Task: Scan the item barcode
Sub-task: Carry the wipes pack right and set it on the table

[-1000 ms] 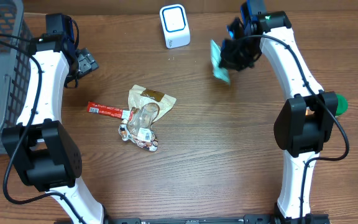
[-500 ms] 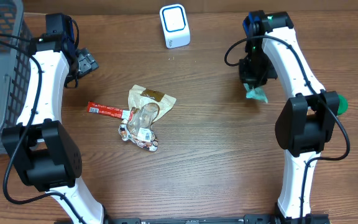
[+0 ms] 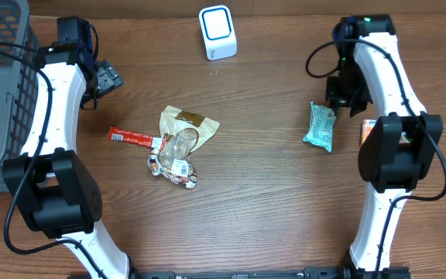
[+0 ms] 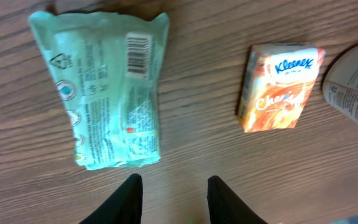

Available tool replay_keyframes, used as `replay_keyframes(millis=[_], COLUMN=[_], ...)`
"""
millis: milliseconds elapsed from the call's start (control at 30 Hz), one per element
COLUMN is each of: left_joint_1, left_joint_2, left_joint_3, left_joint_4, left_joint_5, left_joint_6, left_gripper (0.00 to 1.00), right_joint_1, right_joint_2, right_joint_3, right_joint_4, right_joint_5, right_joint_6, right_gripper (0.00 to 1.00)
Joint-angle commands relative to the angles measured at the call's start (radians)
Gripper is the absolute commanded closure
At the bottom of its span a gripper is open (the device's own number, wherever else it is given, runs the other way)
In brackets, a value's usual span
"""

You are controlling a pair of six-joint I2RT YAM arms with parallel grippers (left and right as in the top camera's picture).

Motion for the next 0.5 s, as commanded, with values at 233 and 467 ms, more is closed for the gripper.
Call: replay_keyframes(millis=[233,467], left_joint_1=[-0.007,-0.007], left_joint_2=[-0.006,-0.006], left_joint_3=[0.022,0.022], left_joint_4=[0.001,0.001], left_joint_5=[0.004,0.004], left_joint_6=[-0.006,-0.006], left_gripper=[0.0,0.0], right_joint_1=[0.028,0.116], right_joint_2=[-0.049,-0.042], right_joint_3=[-0.018,-0.024], right_joint_4=[0.143,0.234], right_joint_5=[-0.262,-0.262], right_joint_6=[-0.001,0.007], right_gripper=[0.63,0.63])
